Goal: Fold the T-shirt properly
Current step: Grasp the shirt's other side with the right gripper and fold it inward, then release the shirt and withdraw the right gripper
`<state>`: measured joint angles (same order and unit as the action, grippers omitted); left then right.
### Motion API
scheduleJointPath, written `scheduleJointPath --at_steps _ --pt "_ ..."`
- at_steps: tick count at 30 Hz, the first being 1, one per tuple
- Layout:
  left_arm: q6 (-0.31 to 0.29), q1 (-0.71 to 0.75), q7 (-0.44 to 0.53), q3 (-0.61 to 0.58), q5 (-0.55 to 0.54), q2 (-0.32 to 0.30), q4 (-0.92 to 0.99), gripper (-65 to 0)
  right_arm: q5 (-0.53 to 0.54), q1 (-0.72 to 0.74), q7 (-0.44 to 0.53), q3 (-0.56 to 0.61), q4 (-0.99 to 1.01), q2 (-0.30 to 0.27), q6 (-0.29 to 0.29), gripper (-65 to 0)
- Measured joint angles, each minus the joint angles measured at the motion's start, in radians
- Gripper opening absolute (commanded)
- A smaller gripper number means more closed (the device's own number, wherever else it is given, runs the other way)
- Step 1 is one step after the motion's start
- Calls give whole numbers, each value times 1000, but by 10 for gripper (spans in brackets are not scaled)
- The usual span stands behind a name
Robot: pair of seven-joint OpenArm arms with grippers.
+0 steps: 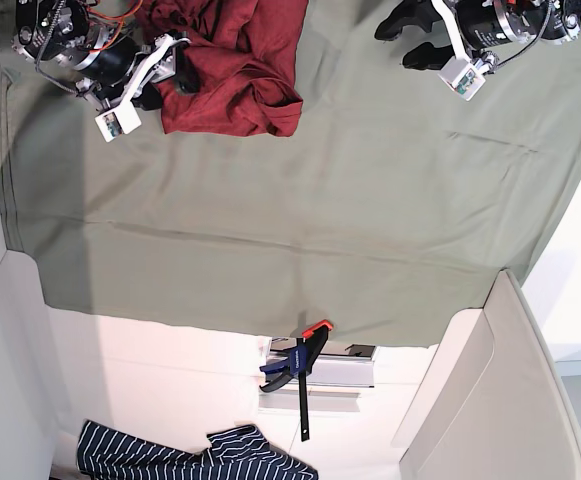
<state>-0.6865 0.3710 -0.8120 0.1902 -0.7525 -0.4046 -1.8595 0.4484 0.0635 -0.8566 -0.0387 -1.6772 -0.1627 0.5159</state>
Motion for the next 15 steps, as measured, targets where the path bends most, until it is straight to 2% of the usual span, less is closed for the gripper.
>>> scheduleJointPath --at_steps 1,2,5,7,15 --pt "0 0 0 0 0 0 0 -276 0 0 0 0 0 0 0 -304" --pt "0 0 0 0 1 0 0 -276 4 0 0 0 0 -1 0 -353" --pt "0 0 0 0 0 0 0 -276 34 0 1 0 0 -1 0 -550" --pt "0 0 0 0 0 0 0 -276 42 0 -11 1 -5 -1 0 -650" --pt "0 0 0 0 1 0 0 -276 151 -51 -84 1 -184 -1 37 -650"
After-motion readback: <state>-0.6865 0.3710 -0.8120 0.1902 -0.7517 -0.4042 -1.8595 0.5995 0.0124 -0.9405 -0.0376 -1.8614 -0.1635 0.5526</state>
